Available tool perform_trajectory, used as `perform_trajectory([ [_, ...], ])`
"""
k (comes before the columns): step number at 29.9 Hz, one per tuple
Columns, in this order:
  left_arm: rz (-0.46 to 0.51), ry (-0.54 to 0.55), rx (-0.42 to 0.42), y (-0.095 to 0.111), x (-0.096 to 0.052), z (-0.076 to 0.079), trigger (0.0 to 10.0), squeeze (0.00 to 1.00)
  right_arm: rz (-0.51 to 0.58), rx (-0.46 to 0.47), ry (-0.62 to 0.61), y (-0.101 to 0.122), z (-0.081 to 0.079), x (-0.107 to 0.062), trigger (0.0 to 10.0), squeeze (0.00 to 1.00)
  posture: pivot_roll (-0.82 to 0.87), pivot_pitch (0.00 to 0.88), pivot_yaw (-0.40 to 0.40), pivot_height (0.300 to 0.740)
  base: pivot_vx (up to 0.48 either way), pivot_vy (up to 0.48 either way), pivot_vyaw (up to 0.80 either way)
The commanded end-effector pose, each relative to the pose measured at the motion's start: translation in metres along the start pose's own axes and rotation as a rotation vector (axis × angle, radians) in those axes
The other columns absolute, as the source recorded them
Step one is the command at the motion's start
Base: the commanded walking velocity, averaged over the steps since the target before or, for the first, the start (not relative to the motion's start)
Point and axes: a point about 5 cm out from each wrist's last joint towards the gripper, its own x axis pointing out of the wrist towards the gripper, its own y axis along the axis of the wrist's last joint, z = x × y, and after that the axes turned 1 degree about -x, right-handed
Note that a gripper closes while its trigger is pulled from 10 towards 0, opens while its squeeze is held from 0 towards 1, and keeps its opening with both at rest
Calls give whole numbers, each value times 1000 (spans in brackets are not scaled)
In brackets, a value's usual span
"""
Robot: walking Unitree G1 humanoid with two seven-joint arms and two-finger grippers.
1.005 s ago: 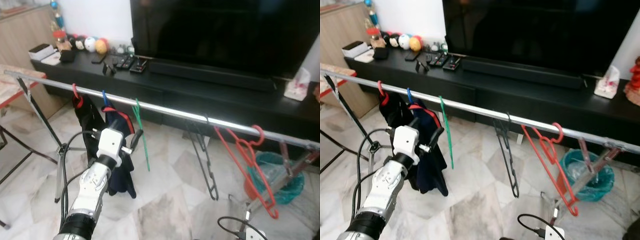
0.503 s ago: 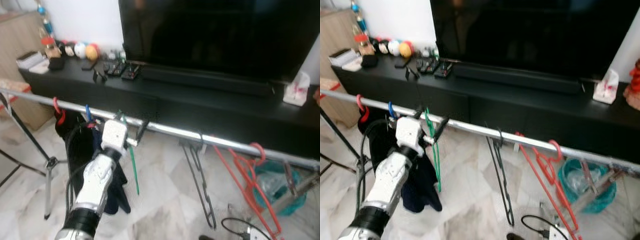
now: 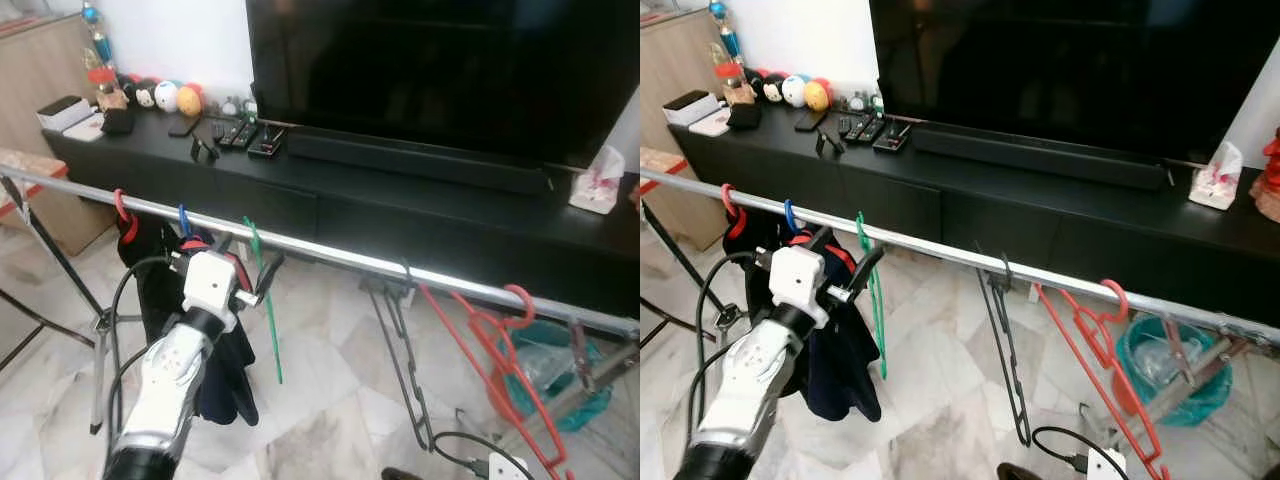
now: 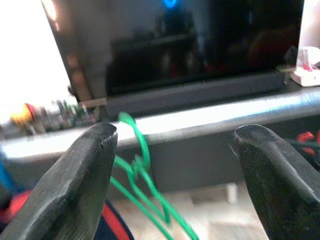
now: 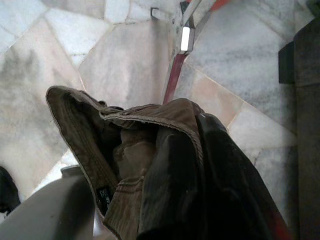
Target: Hang hanger
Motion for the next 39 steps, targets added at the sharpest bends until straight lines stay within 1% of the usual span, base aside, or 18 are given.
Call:
perform_trajectory([
  [1, -35, -13, -30, -1, -4, -2, 10000, 0, 23, -3, 3, 6, -1, 1, 10000, 0, 68, 0, 4, 740, 0, 0, 0],
  [2, -67, -7, -57, -6, -6, -3, 10000, 0, 23, -4, 4, 5, -1, 1, 10000, 0, 68, 0, 4, 740, 0, 0, 0],
  [5, -144, 15, -83, -15, -8, -5, 10000, 0, 22, -10, 7, 5, -2, 0, 10000, 0, 69, 0, 4, 740, 0, 0, 0],
  [7, -150, 20, -80, -15, -5, -5, 10000, 0, 21, -11, 7, 5, -2, 0, 10000, 0, 69, 0, 6, 740, 0, 0, 0],
  [11, -184, 63, -101, -18, 10, -6, 10000, 0, 21, -11, 7, 5, -3, 0, 10000, 0, 66, 0, 6, 740, 0, 0, 0],
  [13, -185, 54, -115, -18, 16, -4, 10000, 0, 21, -11, 7, 5, -3, 0, 10000, 0, 61, 0, 9, 740, 0, 0, 0],
  [14, -192, 47, -127, -18, 24, -3, 10000, 0, 21, -10, 5, 5, -2, 0, 10000, 0, 61, 0, 10, 740, 0, 0, 0],
  [16, -201, 48, -132, -19, 31, -2, 10000, 0, 20, -8, 4, 5, -2, 0, 10000, 0, 55, 0, 11, 740, 0, 0, 0],
  [18, -203, 51, -131, -19, 33, -3, 10000, 0, 20, -8, 4, 5, -2, 0, 10000, 0, 55, 0, 11, 740, 0, 0, 0],
  [19, -219, 57, -119, -21, 38, -3, 10000, 0, 20, -7, 3, 5, -2, 0, 10000, 0, 55, 0, 11, 740, 0, 0, 0],
  [21, -245, 76, -99, -25, 42, -5, 10000, 0, 19, -7, 4, 5, -2, 0, 10000, 0, 53, 0, 12, 740, 0, 0, 0],
  [23, -280, 121, -75, -29, 47, -9, 10000, 0, 19, -6, 4, 5, -2, 0, 10000, 0, 51, 0, 14, 740, 0, 0, 0],
  [26, -289, 136, -67, -28, 55, -10, 10000, 0, 19, -8, 5, 5, -2, 0, 10000, 0, 51, 0, 12, 740, 0, 0, 0],
  [28, -283, 140, -58, -24, 64, -9, 10000, 0, 19, -9, 5, 5, -2, 0, 10000, 0, 51, 0, 12, 740, 0, 0, 0],
  [29, -266, 148, -57, -18, 73, -8, 10000, 0, 20, -9, 5, 5, -2, 0, 10000, 0, 47, 0, 15, 740, 0, 0, 0],
  [33, -266, 172, -58, -12, 86, -7, 10000, 0, 19, -8, 3, 5, -2, 0, 10000, 0, 42, 0, 16, 740, 0, 0, 0],
  [39, -316, 184, -45, -15, 93, -4, 10000, 0, 19, -5, 1, 5, -1, 0, 10000, 0, 36, 0, 19, 740, 0, 0, 0],
])
